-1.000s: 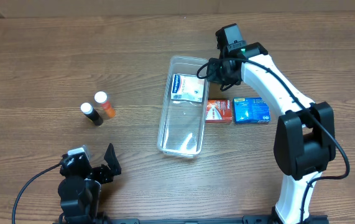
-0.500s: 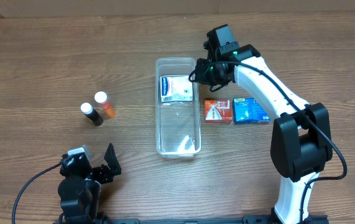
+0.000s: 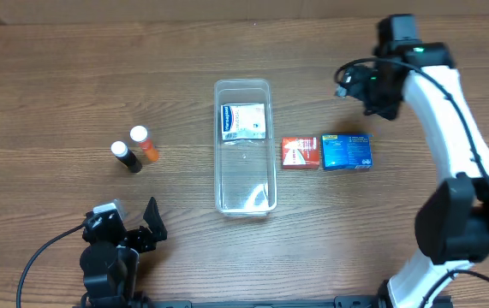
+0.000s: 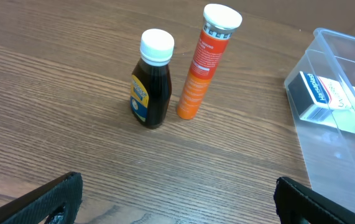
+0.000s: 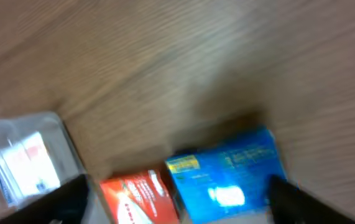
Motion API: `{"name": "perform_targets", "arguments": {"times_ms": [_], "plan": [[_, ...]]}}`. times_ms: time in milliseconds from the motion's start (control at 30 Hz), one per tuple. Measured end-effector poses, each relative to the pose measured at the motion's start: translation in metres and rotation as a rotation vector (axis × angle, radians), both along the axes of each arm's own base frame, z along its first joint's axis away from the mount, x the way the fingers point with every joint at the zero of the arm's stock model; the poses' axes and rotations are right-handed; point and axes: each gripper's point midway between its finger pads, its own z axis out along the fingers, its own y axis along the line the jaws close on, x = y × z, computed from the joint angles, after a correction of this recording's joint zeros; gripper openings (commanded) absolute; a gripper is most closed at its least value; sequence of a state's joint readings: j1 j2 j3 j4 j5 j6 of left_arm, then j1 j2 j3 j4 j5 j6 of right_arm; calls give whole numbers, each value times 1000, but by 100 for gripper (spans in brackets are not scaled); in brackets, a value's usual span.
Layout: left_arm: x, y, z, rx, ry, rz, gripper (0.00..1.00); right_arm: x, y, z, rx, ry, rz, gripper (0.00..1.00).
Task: Pack container
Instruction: 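Grasp the blue box with the right gripper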
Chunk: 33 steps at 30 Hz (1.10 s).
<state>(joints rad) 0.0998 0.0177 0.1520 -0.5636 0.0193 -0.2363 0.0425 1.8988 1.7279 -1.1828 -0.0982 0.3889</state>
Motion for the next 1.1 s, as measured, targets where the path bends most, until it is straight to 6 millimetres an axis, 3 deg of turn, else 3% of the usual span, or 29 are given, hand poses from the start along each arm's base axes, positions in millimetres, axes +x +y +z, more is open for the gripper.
{"name": "perform_targets", "arguments": {"times_ms": [233, 333, 500, 733, 933, 1100], "plan": [[0, 0, 0, 0, 0, 0, 100, -6, 14, 0, 98, 39, -89, 100], [0, 0, 0, 0, 0, 0, 100, -19, 16, -5, 143, 120, -230, 100], [0, 0, 0, 0, 0, 0, 100, -30, 14, -35, 177, 204, -493, 100], [0, 0, 0, 0, 0, 0, 100, -49, 12, -87, 193, 280, -705, 100], [0, 0, 0, 0, 0, 0, 100, -61, 11, -108, 193, 312, -775, 100], [0, 0, 0, 0, 0, 0, 100, -58, 9, -118, 198, 292, -795, 100]]}}
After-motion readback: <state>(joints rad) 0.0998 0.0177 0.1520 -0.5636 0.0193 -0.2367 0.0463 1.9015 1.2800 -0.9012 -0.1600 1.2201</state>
